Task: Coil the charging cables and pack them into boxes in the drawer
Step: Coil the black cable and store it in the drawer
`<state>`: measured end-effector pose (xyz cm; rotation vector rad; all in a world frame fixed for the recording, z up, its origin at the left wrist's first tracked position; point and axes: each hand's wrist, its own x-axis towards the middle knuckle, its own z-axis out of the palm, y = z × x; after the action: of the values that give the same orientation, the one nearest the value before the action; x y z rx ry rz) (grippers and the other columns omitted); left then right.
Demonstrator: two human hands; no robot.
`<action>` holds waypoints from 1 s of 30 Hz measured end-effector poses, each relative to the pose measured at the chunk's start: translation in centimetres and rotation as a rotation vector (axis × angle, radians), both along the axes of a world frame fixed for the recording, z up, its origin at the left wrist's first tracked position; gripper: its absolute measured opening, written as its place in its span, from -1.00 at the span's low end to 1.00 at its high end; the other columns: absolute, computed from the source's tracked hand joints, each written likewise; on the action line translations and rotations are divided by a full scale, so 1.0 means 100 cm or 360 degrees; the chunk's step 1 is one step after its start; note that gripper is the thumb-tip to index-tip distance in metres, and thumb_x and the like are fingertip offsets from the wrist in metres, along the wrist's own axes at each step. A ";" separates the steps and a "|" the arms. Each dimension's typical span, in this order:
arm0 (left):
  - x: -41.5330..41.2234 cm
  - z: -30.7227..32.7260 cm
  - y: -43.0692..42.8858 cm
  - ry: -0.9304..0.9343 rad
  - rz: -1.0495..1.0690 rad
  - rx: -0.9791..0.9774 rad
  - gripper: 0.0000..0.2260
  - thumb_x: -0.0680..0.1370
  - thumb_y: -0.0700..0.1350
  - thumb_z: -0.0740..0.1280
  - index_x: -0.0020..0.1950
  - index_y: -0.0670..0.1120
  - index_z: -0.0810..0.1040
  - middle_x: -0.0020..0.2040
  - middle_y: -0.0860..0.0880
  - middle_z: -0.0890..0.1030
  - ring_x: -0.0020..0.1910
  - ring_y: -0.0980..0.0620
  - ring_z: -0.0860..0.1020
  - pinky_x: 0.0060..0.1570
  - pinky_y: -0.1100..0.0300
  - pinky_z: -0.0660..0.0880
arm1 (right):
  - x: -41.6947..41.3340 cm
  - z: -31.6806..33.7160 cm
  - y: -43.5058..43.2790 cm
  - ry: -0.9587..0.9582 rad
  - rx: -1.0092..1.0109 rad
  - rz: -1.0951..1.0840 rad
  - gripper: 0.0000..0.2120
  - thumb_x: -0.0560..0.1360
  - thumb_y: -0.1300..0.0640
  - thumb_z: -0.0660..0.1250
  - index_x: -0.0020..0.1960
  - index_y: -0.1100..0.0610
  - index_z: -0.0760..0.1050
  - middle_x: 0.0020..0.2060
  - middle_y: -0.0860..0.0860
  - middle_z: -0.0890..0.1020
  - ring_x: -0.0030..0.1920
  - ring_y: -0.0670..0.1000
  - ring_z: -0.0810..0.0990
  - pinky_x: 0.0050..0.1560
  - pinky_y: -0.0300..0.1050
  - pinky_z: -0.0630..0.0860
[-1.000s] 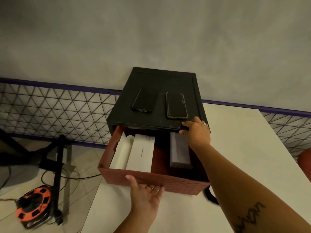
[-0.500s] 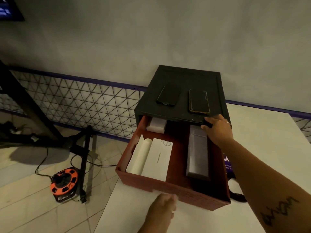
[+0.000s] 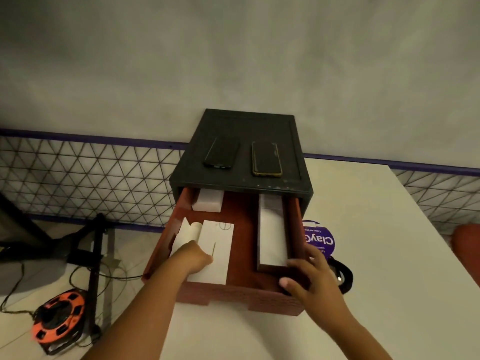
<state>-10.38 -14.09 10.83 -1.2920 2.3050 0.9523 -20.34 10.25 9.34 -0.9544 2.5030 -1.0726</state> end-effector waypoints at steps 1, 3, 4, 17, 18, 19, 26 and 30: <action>-0.001 -0.004 -0.001 -0.0044 -0.0003 0.0034 -0.58 0.55 -0.03 0.28 0.35 -0.17 0.34 0.26 -0.15 0.48 0.18 -0.08 0.47 0.05 0.18 0.41 | 0.005 -0.002 0.004 0.0036 0.0045 0.0039 -0.68 0.36 -0.10 0.45 0.07 -0.03 0.56 0.33 -0.20 0.22 0.29 -0.17 0.25 0.25 -0.30 0.23; -0.003 -0.012 -0.003 -0.0076 0.0009 0.0084 -0.62 0.53 -0.09 0.32 0.30 -0.17 0.40 0.21 -0.14 0.51 0.15 -0.09 0.49 0.09 0.15 0.44 | 0.013 -0.002 0.008 0.0127 0.0152 0.0048 -0.56 0.29 -0.38 0.32 -0.10 -0.03 0.57 0.24 -0.24 0.32 0.18 -0.19 0.35 0.07 -0.44 0.28; -0.004 -0.015 -0.004 -0.0055 -0.0002 0.0091 -0.65 0.52 -0.13 0.32 0.28 -0.17 0.44 0.17 -0.13 0.53 0.11 -0.08 0.50 0.05 0.16 0.43 | 0.014 -0.003 0.010 0.0236 0.0188 0.0012 -0.42 0.25 -0.52 0.16 -0.20 -0.02 0.55 0.15 -0.23 0.41 0.07 -0.17 0.45 -0.08 -0.48 0.30; 0.016 0.063 0.021 0.1246 -0.0031 -0.0540 -0.91 0.56 -0.18 0.27 -0.08 -0.03 0.54 -0.19 0.10 0.54 -0.18 0.17 0.48 -0.34 0.33 0.33 | -0.005 -0.015 -0.004 0.0934 0.0209 -0.0149 -0.40 0.51 -0.34 -0.07 -0.40 0.04 0.43 -0.45 -0.09 0.50 -0.55 -0.05 0.48 -0.60 -0.41 0.16; 0.020 0.068 0.021 0.1290 -0.0042 -0.0565 -0.91 0.55 -0.19 0.28 -0.09 -0.04 0.55 -0.19 0.12 0.55 -0.18 0.20 0.49 -0.33 0.36 0.33 | -0.009 -0.011 -0.008 0.0906 0.0248 -0.0154 -0.40 0.51 -0.35 -0.09 -0.40 0.03 0.43 -0.46 -0.10 0.50 -0.55 -0.06 0.48 -0.58 -0.46 0.09; 0.024 0.072 0.022 0.1326 -0.0041 -0.0567 -0.91 0.55 -0.19 0.29 -0.11 -0.04 0.55 -0.20 0.14 0.56 -0.18 0.23 0.49 -0.32 0.41 0.32 | -0.013 -0.010 -0.013 0.0870 0.0286 -0.0154 -0.40 0.51 -0.35 -0.09 -0.40 0.03 0.43 -0.46 -0.10 0.49 -0.55 -0.07 0.48 -0.56 -0.48 0.03; 0.045 0.066 0.026 0.1282 -0.0068 -0.0436 -0.79 0.52 -0.22 0.33 -0.27 0.04 0.52 -0.29 0.07 0.59 -0.26 0.18 0.53 -0.31 0.39 0.42 | -0.050 -0.005 -0.037 0.0633 0.0334 -0.0184 -0.57 0.49 -0.20 0.21 -0.12 0.19 0.48 -0.18 0.01 0.52 -0.25 0.00 0.42 -0.42 -0.29 0.22; 0.045 0.045 0.028 0.1237 -0.0217 -0.0424 -0.76 0.51 -0.25 0.33 -0.28 0.05 0.51 -0.33 0.07 0.57 -0.16 0.23 0.51 -0.27 0.43 0.41 | -0.063 0.009 -0.055 0.0454 0.0400 -0.0212 -0.69 0.53 -0.13 0.20 -0.17 0.12 0.37 -0.11 0.02 0.52 -0.19 0.02 0.48 -0.25 -0.16 0.39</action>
<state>-5.90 -11.25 15.36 -0.9205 3.1455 1.2977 -26.62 4.77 10.28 -0.9334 2.8813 -0.6695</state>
